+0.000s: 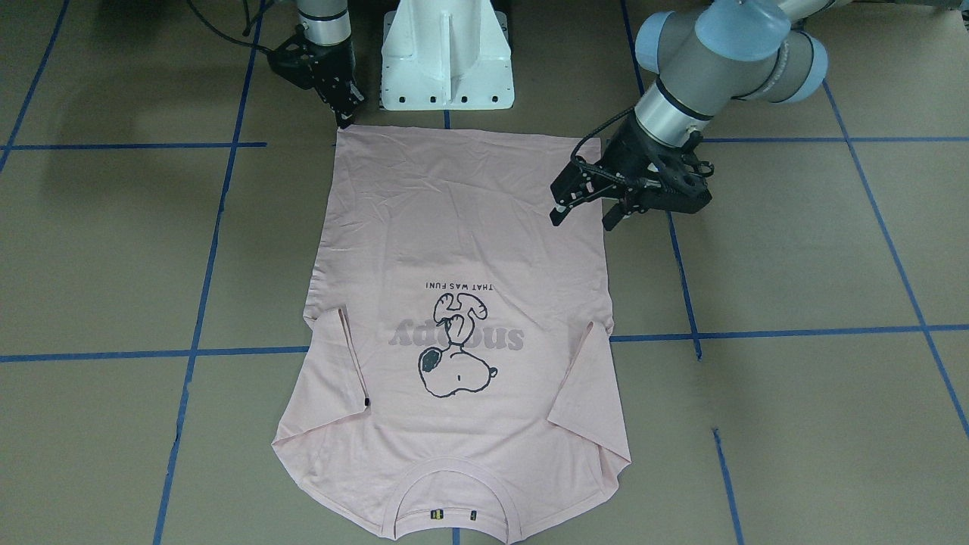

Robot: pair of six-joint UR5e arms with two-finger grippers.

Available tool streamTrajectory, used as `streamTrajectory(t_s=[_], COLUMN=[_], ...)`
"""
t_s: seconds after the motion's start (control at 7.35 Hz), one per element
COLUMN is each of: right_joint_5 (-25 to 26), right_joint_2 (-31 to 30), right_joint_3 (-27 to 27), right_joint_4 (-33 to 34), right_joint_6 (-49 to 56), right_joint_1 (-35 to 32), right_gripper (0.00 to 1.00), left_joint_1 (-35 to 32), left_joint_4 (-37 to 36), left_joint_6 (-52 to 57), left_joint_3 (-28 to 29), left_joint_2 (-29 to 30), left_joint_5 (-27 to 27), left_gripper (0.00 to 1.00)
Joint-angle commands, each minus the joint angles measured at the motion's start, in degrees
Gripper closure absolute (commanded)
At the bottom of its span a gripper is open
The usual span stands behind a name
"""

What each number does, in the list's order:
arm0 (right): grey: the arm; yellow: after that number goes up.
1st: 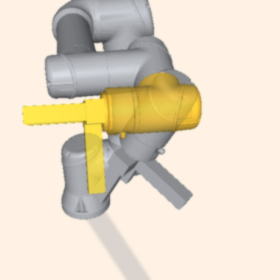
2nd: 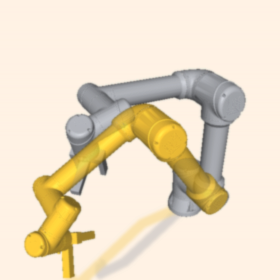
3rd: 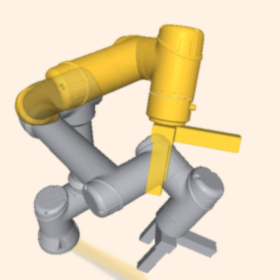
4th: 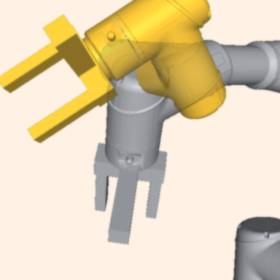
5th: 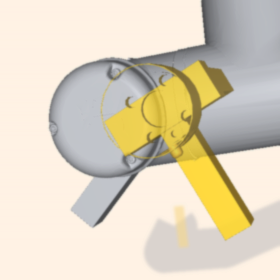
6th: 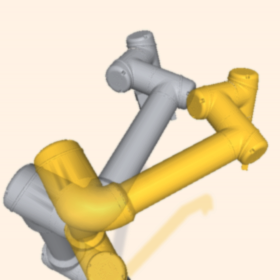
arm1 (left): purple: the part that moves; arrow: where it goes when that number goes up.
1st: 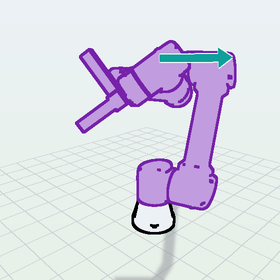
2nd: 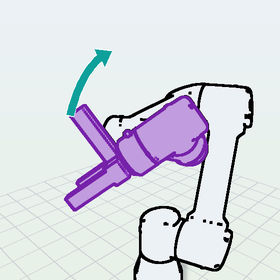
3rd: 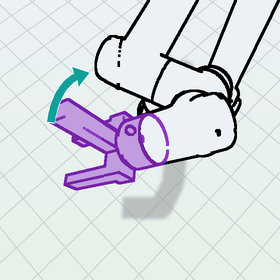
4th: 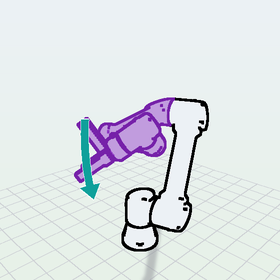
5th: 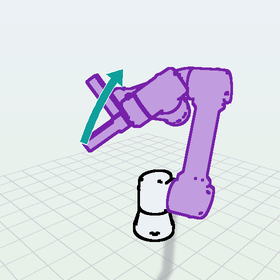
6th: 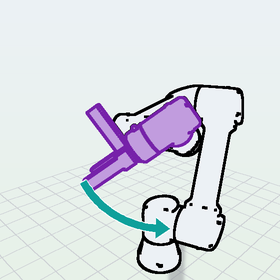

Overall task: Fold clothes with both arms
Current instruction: 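Lower both grippers to the hem corners nearest the robot and grasp them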

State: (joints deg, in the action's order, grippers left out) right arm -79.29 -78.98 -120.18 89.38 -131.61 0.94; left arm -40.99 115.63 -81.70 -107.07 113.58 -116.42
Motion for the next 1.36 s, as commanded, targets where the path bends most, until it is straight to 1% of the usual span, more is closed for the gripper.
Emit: streamTrajectory(t_s=[0.0, 0.14, 0.27, 0.41, 0.54, 0.68, 0.82, 1.09, 1.22], right_joint_5=[-0.2, -1.3, -1.6, -1.7, -1.7, -2.6, -2.6, -2.7, -2.7], right_joint_2=[-0.2, -0.4, -0.5, -0.4, -0.3, -0.4, -0.3, -0.1, -0.1], right_joint_3=[-1.5, -2.6, -3.5, -4.2, -4.1, -4.0, -3.8, -3.7, -3.6], right_joint_4=[0.0, 0.0, 1.0, 2.0, 2.2, 2.3, 2.3, 2.3, 2.3], right_joint_6=[0.7, 0.9, 1.1, 1.6, 1.7, 1.7, 1.8, 1.8, 1.8], right_joint_1=[-0.6, -1.4, -1.4, -1.4, -1.3, -1.3, -1.2, -1.3, -1.3], right_gripper=[1.0, 1.0, 1.0, 1.0, 1.0, 1.0, 1.0, 1.0, 1.0], left_joint_1=[9.0, 10.1, 14.1, 19.8, 21.4, 26.0, 27.7, 29.0, 29.0], left_joint_4=[-3.5, -6.5, -7.1, -7.2, -7.3, -7.4, -7.3, -7.4, -7.4], left_joint_6=[-6.0, -6.2, -8.3, -11.6, -13.9, -18.3, -20.0, -21.0, -21.0], left_joint_3=[-8.0, -10.9, -12.3, -12.2, -12.2, -11.7, -11.8, -10.8, -10.6], left_joint_2=[-5.5, -8.3, -11.2, -13.9, -15.0, -17.9, -20.0, -20.5, -20.6], left_joint_5=[7.6, 8.0, 9.4, 16.2, 17.6, 18.7, 20.4, 20.5, 20.5], left_gripper=[0.05, 0.06, 0.06, 0.06, 0.06, 0.08, 0.11, 0.18, 0.24])
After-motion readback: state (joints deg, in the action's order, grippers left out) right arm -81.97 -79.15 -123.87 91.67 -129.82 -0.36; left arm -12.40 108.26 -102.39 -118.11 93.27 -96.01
